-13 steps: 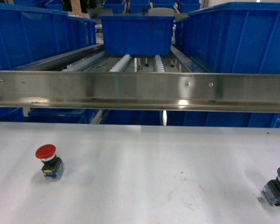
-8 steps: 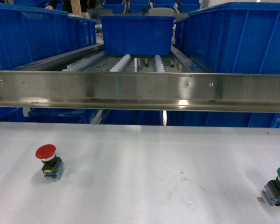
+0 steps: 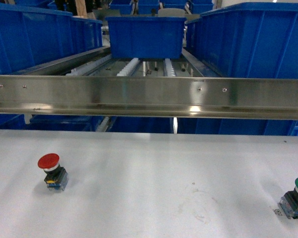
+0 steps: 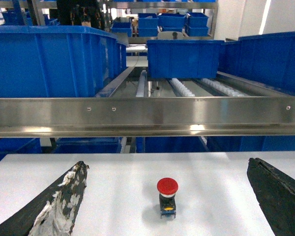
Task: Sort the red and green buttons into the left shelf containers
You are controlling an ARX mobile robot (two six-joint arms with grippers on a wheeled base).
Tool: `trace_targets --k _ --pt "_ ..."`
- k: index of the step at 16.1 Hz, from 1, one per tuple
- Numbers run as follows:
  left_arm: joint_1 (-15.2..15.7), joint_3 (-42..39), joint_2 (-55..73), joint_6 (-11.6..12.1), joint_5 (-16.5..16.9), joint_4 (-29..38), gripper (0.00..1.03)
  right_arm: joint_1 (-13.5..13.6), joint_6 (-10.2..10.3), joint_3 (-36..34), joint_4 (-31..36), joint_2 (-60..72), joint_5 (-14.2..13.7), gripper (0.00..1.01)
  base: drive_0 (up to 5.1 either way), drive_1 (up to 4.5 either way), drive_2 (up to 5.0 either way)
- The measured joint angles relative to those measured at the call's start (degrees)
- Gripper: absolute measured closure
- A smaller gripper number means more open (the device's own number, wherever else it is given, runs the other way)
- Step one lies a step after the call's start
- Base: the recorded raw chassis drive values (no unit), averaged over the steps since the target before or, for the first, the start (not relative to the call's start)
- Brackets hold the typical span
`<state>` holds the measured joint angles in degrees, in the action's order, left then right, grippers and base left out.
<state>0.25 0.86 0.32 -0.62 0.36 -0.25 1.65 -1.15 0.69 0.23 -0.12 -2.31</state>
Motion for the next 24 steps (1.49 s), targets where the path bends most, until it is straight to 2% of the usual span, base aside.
trace_targets --k 2,3,5,7,8,9,10,11,13,16,18,22,24 --pt "2.91 -0.07 -0.48 -0.15 3.23 -0.24 0.05 1.75 -1.88 -0.09 6.60 3.91 -1.16 0.03 0.0 0.00 0.0" --pt "4.37 -0.09 0.28 0.02 4.48 1.03 0.05 1.73 -2.78 -0.09 13.60 10.73 -1.84 0.03 0.0 0.00 0.0" --pt "7.82 -0.04 12.59 -0.20 7.82 15.32 0.05 2.21 -4.15 0.11 28.15 26.58 -1.68 0.03 0.0 0.00 0.0" --pt "7.26 1.55 35.58 0.24 10.88 32.44 0.05 2.32 -5.84 3.32 41.59 47.12 -0.26 0.03 0.0 0.00 0.0" --pt "6.54 4.59 44.96 0.70 11.54 38.25 0.05 1.70 -6.27 6.23 46.38 55.01 0.17 0.03 0.0 0.00 0.0" --pt "5.97 9.49 54.90 0.74 12.04 41.31 0.05 1.60 -6.91 10.21 48.98 63.54 0.85 0.03 0.0 0.00 0.0" --pt "4.66 14.16 63.76 1.75 11.82 40.94 0.05 1.57 -7.74 14.19 48.72 71.91 0.94 0.03 0.0 0.00 0.0" --pt "3.37 17.64 70.73 3.10 10.88 39.91 0.05 1.18 -7.54 18.14 44.70 78.31 1.81 0.03 0.0 0.00 0.0" --pt "1.22 26.51 82.86 5.40 9.88 34.91 0.05 1.03 -7.08 27.19 36.35 89.20 1.75 0.03 0.0 0.00 0.0" --pt "-1.09 37.64 90.51 5.64 8.33 31.58 0.05 0.96 -5.95 38.38 28.74 96.98 -0.31 0.03 0.0 0.00 0.0" --pt "-1.95 39.54 91.08 5.70 8.00 31.43 0.05 0.90 -5.75 40.52 28.83 97.09 -1.92 0.03 0.0 0.00 0.0" --pt "-1.92 39.52 91.08 5.90 7.96 31.17 0.05 0.92 -5.75 40.52 28.50 97.04 -1.99 0.03 0.0 0.00 0.0" --pt "-1.92 39.52 91.08 6.03 7.96 31.19 0.05 0.94 -7.32 40.22 33.38 98.79 -3.04 0.03 0.0 0.00 0.0"
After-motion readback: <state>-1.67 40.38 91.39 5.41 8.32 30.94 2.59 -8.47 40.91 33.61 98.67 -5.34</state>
